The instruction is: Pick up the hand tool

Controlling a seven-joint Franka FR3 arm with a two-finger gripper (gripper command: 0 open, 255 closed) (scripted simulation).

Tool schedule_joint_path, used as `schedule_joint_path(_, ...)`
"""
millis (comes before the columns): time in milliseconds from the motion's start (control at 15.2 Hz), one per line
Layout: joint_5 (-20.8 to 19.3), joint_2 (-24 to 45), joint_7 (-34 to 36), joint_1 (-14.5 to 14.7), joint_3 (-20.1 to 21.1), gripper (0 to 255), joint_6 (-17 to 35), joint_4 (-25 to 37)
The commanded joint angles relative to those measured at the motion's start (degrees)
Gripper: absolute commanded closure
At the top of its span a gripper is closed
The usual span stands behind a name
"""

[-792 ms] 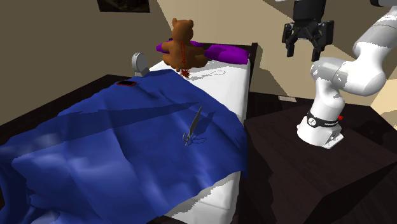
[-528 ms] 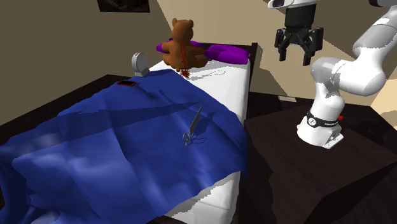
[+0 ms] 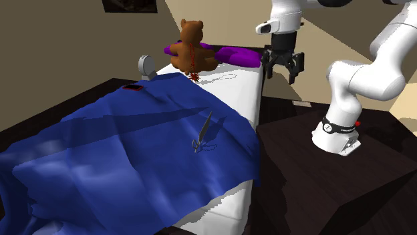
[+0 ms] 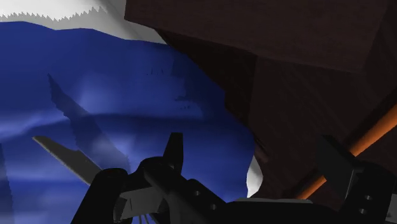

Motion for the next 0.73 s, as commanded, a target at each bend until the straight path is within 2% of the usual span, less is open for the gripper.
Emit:
schedule_joint_path(0, -1.2, 2.5, -4.2, 0.3, -2.0, 0, 3.6, -0.5)
schedule_joint_path(330, -3.0, 10.8, -14.6, 1.3, -7.1, 0, 12.7, -0.1)
schedule_joint_path(660, -1.9, 21.1, -25.7, 2.8, -11.9, 0, 21.4, 2.7)
